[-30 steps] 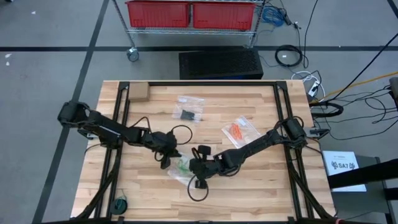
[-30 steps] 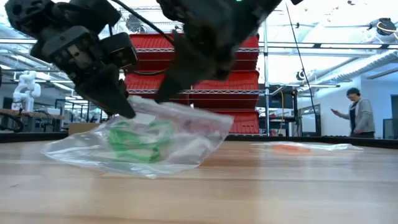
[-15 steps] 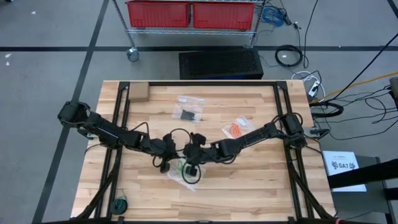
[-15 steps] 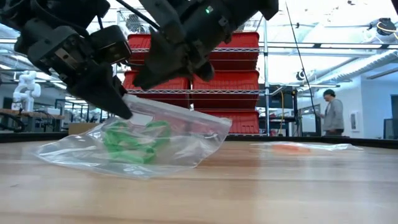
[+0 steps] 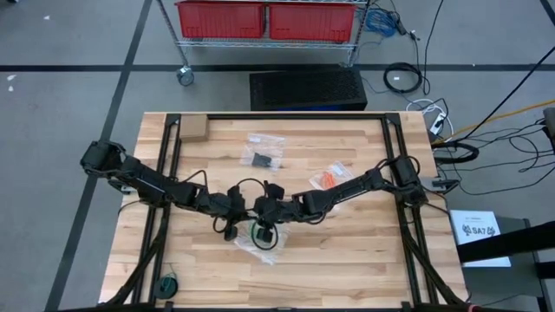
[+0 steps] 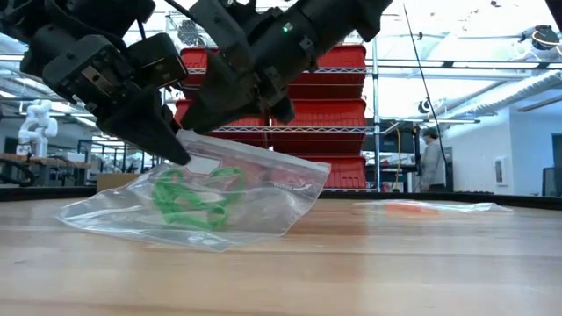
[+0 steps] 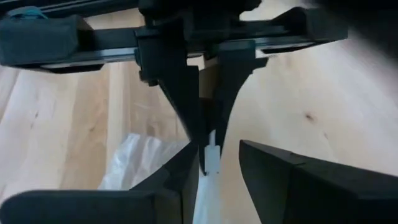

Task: Sort rubber bands
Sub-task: Close the transparent zip bag

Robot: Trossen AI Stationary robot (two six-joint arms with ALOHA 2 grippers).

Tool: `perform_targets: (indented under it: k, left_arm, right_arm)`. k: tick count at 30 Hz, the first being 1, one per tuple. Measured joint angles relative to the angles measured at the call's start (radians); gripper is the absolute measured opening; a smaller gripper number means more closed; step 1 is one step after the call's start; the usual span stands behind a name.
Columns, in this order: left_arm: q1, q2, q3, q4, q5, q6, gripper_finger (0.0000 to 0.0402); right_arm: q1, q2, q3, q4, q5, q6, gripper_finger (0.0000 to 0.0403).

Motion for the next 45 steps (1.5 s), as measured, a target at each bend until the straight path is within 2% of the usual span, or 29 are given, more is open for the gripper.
perform_targets:
  k: [12, 19, 29, 45]
  left_arm:
    - [0.000, 0.000, 0.000, 0.006, 0.000, 0.006, 0.0000]
    - [0.000, -0.001, 0.000, 0.016, 0.000, 0.014, 0.0000]
    - [-0.003, -0.004, 0.000, 0.023, -0.001, 0.024, 0.0000]
    - [-0.014, -0.084, 0.001, -0.023, -0.019, 0.025, 0.0000]
  right_arm:
    - [-0.015, 0.017, 0.001, -0.005, -0.086, 0.029, 0.0074]
    - [-0.015, 0.017, 0.001, -0.015, -0.084, 0.028, 0.0010]
    - [-0.010, 0.015, 0.003, -0.055, -0.077, 0.037, 0.0004]
    - [0.043, 0.014, 0.001, -0.188, -0.056, 0.065, 0.0004]
